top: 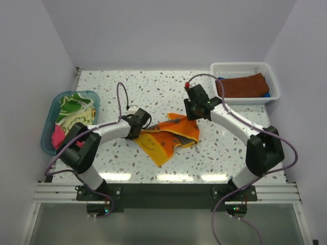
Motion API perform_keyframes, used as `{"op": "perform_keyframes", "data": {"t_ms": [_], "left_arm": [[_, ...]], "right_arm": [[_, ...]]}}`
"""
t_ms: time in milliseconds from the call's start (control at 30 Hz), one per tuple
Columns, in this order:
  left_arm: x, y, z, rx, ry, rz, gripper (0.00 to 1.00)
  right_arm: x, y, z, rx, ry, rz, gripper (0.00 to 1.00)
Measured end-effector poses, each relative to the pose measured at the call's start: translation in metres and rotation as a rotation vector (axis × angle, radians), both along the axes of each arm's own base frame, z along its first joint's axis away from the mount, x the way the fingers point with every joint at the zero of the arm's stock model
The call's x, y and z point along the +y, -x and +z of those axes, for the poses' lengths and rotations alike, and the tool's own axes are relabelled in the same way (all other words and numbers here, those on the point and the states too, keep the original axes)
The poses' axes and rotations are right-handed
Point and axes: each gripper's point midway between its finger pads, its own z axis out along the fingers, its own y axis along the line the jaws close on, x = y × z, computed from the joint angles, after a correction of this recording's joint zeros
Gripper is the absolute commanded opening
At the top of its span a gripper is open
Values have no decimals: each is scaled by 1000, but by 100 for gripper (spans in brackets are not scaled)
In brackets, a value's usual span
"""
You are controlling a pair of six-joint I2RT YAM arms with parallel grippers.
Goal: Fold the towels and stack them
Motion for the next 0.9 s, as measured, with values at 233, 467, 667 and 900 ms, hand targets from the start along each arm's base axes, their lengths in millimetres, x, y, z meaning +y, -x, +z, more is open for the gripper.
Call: {"op": "perform_keyframes", "data": {"t_ms": [233, 467, 667, 900], "left_arm": [[-7, 9, -1, 35, 63, -31, 43], [-11, 10, -1, 48, 88, -39, 44], [-9, 10, -2, 59, 107, -35, 43], [-2, 12, -3, 69, 167, -3, 43]], "right_arm": [[34, -2, 4, -3, -32, 120, 49], [112, 107, -25, 121, -137, 496, 58], [141, 165, -52, 169, -94, 671, 60], [164, 182, -77, 155, -43, 760, 60]]}}
